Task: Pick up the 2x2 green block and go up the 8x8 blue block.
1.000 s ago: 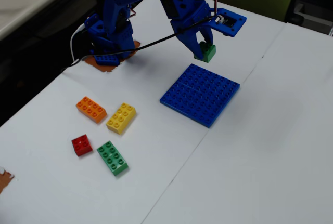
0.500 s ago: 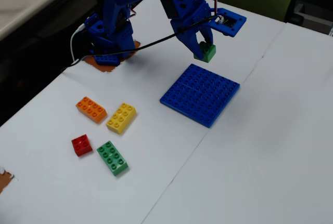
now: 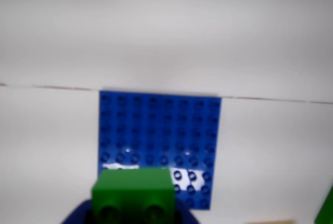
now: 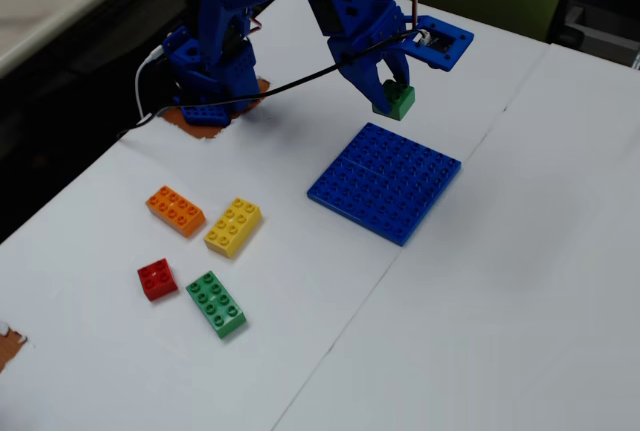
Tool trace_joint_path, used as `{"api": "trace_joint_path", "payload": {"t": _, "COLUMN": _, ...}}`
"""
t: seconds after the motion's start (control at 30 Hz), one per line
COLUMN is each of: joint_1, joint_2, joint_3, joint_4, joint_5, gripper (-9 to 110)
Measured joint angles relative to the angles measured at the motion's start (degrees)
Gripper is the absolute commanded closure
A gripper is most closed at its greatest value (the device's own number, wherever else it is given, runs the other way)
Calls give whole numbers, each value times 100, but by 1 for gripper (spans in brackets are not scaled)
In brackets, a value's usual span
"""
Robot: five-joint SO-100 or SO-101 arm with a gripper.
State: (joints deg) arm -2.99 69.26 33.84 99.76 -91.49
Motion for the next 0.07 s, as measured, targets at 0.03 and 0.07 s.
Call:
{"api": "trace_joint_path", "payload": {"t": 0.03, "joint_1": 0, "joint_2": 0, "joint_3": 0, "joint_4": 0, "joint_5": 0, "gripper": 97}}
{"api": "trace_joint_path", "payload": {"t": 0.07, "joint_1": 0, "joint_2": 0, "joint_3": 0, "joint_4": 0, "joint_5": 0, "gripper": 97}}
